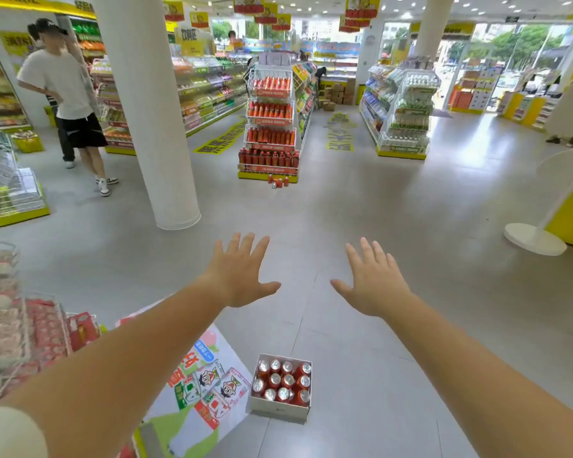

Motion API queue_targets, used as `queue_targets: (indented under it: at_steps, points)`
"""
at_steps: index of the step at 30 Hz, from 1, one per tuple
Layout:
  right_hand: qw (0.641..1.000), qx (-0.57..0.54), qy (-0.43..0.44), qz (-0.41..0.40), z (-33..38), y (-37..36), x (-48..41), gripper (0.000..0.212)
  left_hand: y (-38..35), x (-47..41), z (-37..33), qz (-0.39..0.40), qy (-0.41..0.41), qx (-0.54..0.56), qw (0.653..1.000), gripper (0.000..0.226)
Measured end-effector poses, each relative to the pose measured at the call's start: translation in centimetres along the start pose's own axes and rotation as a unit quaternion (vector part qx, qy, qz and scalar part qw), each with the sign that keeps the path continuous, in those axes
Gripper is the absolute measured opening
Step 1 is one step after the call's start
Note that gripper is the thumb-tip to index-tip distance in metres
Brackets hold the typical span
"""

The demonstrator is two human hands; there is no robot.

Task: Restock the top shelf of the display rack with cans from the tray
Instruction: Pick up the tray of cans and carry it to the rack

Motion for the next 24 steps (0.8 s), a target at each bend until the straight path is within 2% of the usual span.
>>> queue_targets:
  at_steps: [6,15,20,24]
  points:
    - [0.999,0.000,-0.001,0.037,0.4,-6.2,-4.6,0.085,-5.8,-2.7,2.9,0.029,0.022,0.016,0.999,0.100]
    - [0.997,0.000,-0.017,0.076,2.5,-16.3,-15.9,0.085,-17.6,-13.1,8.7,0.075,0.002,0.070,0.995,0.096]
    - [0.991,-0.004,-0.037,0.130,3.2,-24.1,-22.4,0.085,-24.9,-19.3,12.1,0.131,-0.015,0.072,0.989,0.097]
    - [0.981,-0.030,-0.065,0.182,2.6,-31.7,-24.6,0.085,-32.1,-22.8,12.2,0.178,-0.024,0.068,0.981,0.098]
Point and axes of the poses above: each hand's wrist, its own x-axis away from the middle knuckle, its own y-axis out of the back of the hand, z = x × y, the point moved 8 cm from there along -x, towards the middle knuckle, and after that the axes turned 4 degrees about -y, right-handed, at the moved point
